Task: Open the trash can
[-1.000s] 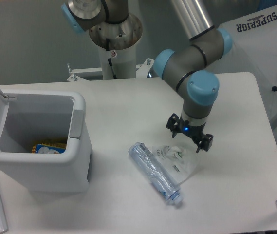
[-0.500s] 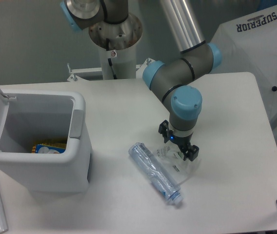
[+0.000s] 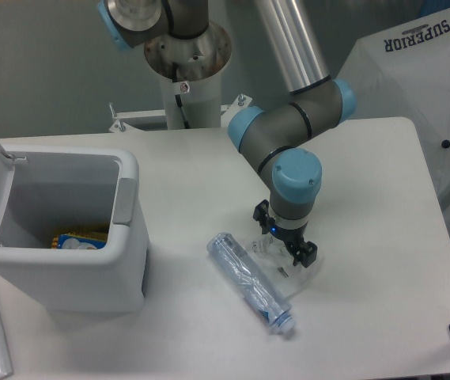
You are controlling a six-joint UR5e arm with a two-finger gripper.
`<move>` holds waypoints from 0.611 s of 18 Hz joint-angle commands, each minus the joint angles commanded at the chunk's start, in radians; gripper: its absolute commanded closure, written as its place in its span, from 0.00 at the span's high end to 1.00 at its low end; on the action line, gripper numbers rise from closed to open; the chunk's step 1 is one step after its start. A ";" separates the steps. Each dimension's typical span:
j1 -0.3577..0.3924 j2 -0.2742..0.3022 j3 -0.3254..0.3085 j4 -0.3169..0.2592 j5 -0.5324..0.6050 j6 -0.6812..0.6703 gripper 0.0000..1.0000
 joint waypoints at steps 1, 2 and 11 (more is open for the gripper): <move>0.005 0.021 0.003 -0.002 -0.003 0.000 1.00; 0.005 0.034 0.003 -0.002 0.001 -0.005 1.00; 0.075 0.065 0.185 -0.127 0.011 -0.032 1.00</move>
